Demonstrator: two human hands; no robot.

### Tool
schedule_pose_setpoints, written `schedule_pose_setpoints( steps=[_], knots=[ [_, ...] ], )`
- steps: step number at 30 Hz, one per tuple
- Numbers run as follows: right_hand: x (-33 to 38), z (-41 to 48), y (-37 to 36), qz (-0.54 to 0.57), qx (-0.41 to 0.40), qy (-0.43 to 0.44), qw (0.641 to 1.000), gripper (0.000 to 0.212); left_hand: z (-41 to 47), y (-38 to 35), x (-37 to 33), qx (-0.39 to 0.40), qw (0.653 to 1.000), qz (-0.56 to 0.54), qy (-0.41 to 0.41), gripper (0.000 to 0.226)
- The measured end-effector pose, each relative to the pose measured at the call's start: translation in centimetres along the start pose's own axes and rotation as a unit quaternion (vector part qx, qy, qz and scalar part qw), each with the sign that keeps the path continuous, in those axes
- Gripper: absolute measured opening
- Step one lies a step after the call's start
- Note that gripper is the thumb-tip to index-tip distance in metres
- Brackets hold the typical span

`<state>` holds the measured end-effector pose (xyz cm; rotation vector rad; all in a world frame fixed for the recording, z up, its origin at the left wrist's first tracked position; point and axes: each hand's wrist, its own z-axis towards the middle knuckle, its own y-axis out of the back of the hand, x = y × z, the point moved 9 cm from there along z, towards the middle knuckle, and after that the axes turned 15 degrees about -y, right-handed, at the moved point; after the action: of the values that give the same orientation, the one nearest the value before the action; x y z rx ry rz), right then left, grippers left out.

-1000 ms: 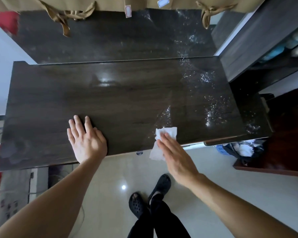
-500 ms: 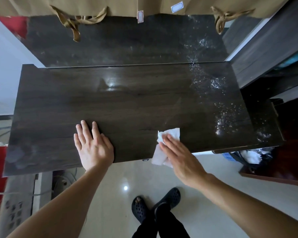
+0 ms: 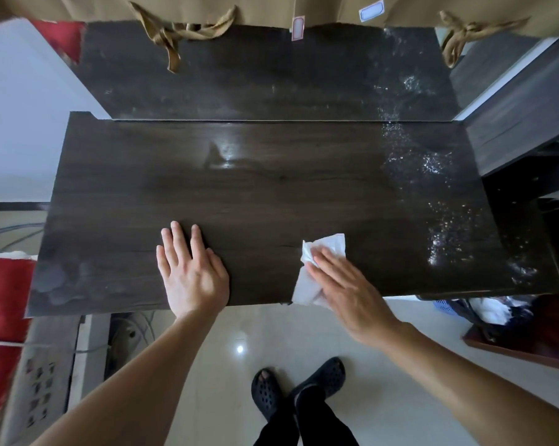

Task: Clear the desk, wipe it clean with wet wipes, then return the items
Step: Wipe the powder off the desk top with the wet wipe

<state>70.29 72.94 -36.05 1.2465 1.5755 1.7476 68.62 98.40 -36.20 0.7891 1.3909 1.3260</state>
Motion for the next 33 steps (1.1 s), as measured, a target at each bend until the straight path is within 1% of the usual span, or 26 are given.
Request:
schedule_pose_setpoints(
  steps=[1, 3, 4, 5, 7, 9, 10, 11, 13, 15, 17, 19, 21, 22, 24, 26, 27, 29, 30, 33],
  knots=[
    [-1.7, 0.2, 0.5, -0.004, -0.017, -0.031, 0.999, 0.050, 0.0, 0.0, 0.0, -0.001, 1.000, 0.001, -0.002, 0.052],
    [-5.2, 1.1, 1.9, 0.015, -0.071, -0.142, 0.987, 0.046, 0.0, 0.0, 0.0, -0.002, 1.000, 0.002, -0.002, 0.052],
    [-5.6, 1.4, 2.2, 0.017, -0.088, -0.189, 0.978, 0.045, 0.0, 0.0, 0.0, -0.003, 1.000, 0.001, -0.001, 0.052],
    [-4.4, 1.7, 1.9, 0.013, -0.103, -0.210, 0.972, 0.045, 0.0, 0.0, 0.1, -0.002, 1.000, 0.001, -0.001, 0.052],
    [0.4, 1.6, 0.3, 0.015, -0.112, -0.186, 0.976, 0.046, 0.0, -0.1, 0.1, 0.003, 1.000, -0.001, -0.003, 0.053],
    [5.3, 1.2, -1.7, 0.014, -0.085, -0.132, 0.987, 0.050, 0.0, -0.1, 0.0, 0.003, 1.000, -0.005, -0.003, 0.054],
    [6.6, 0.9, -2.3, 0.008, -0.074, -0.106, 0.992, 0.054, 0.0, -0.1, 0.0, 0.003, 1.000, -0.007, -0.003, 0.054],
    [7.0, 0.4, -2.6, 0.003, -0.066, -0.080, 0.995, 0.057, 0.0, -0.1, 0.0, 0.002, 1.000, -0.008, -0.004, 0.054],
    [5.1, -1.3, -2.4, -0.015, -0.054, -0.048, 0.997, 0.060, 0.0, -0.2, 0.1, 0.001, 1.000, -0.011, -0.009, 0.054],
    [0.6, -3.2, -1.2, -0.042, -0.062, -0.068, 0.995, 0.062, 0.0, -0.2, 0.2, -0.002, 1.000, -0.012, -0.012, 0.054],
    [-4.5, -5.0, 0.7, -0.066, -0.076, -0.113, 0.988, 0.063, -0.1, -0.1, 0.1, -0.006, 1.000, -0.014, -0.013, 0.054],
    [-7.9, -6.1, 2.1, -0.076, -0.079, -0.166, 0.980, 0.065, -0.1, -0.1, 0.1, -0.011, 1.000, -0.018, -0.013, 0.053],
    [-8.6, -6.2, 2.3, -0.063, -0.083, -0.216, 0.971, 0.071, -0.1, -0.1, 0.0, -0.015, 1.000, -0.019, -0.016, 0.051],
    [-7.8, -5.9, 2.2, -0.049, -0.086, -0.225, 0.969, 0.069, -0.2, 0.0, 0.0, -0.020, 0.999, -0.019, -0.018, 0.050],
    [-4.4, -5.2, 1.3, -0.018, -0.083, -0.198, 0.977, 0.059, -0.2, 0.2, -0.1, -0.030, 0.999, -0.022, -0.019, 0.050],
    [-1.2, -4.9, 0.3, 0.013, -0.058, -0.151, 0.987, 0.053, -0.3, 0.2, -0.2, -0.028, 0.999, -0.025, -0.015, 0.051],
    [-0.7, -4.7, 0.0, 0.022, -0.044, -0.135, 0.990, 0.052, -0.4, 0.2, -0.4, -0.026, 0.999, -0.026, -0.010, 0.052],
    [-2.1, -3.8, 0.8, 0.024, -0.030, -0.123, 0.992, 0.052, -0.7, 0.0, -1.5, -0.015, 1.000, -0.027, -0.003, 0.052],
    [-3.8, -3.0, 1.5, 0.025, -0.028, -0.136, 0.990, 0.051, -1.0, -0.3, -2.6, -0.007, 1.000, -0.029, -0.003, 0.053],
    [-10.7, 0.4, 4.4, 0.002, -0.028, -0.226, 0.974, 0.050, -1.7, -1.5, -7.6, 0.018, 0.998, -0.052, -0.018, 0.053]
  ],
)
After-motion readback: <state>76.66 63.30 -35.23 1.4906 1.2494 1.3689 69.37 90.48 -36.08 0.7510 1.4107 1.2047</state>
